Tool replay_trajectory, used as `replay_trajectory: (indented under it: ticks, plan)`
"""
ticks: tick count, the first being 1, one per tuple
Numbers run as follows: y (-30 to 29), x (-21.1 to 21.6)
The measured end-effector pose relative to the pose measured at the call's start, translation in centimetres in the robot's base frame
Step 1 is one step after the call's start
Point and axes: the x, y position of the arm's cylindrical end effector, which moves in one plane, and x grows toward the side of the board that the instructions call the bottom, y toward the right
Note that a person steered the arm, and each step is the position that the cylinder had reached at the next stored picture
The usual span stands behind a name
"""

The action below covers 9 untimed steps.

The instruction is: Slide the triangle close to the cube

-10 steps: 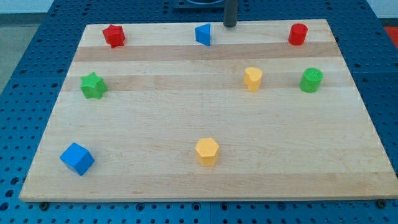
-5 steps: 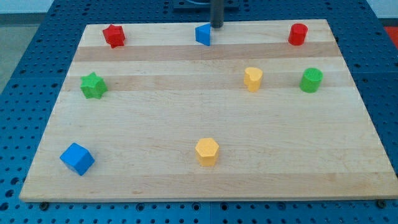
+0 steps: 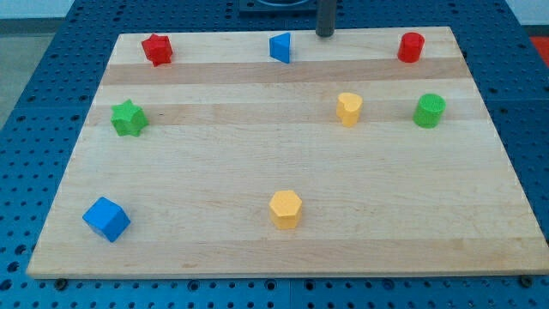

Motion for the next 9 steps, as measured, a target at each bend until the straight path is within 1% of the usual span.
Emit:
replay_trajectory:
  ticks: [3, 4, 5, 6, 7, 8, 9]
  plan:
    - [-0.6, -0.1]
    - [-0.6, 2.7]
    - [-0.6, 6.7]
    - [-0.7, 6.7]
    - [-1.0, 3.3]
    - [-1.0, 3.3]
    - [-1.1, 4.6]
